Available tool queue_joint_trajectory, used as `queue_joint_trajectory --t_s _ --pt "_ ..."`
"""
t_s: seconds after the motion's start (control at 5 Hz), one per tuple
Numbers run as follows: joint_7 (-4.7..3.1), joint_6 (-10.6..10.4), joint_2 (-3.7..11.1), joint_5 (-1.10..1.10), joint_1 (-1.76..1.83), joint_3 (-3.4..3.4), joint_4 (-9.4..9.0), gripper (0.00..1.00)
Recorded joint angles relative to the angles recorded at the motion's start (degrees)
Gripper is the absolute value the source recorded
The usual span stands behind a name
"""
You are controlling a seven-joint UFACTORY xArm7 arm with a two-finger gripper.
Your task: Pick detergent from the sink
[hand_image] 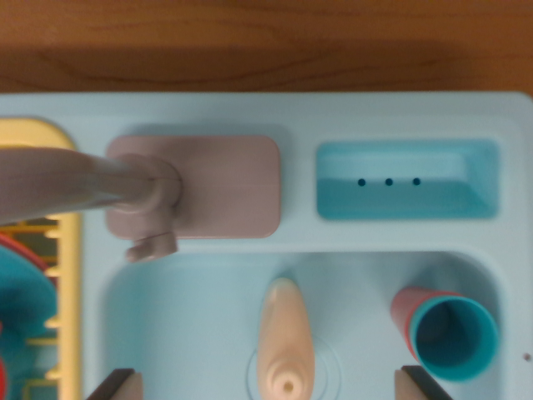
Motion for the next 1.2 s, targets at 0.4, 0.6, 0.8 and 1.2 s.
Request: queue_joint_trajectory --t_s 0.4,0.6,0.8,1.2 --pt "-0.67 -2.7 1.10 0.28 -0.19 -0.20 -1.97 0.00" --pt "-1.31 -5.4 2.16 0.55 -0.37 -0.40 -3.87 0.00" --pt "-1.31 -5.4 2.16 0.55 -0.37 -0.40 -3.87 0.00" --pt "-1.91 -7.8 3.15 0.80 -0.54 -0.59 -5.64 0.00"
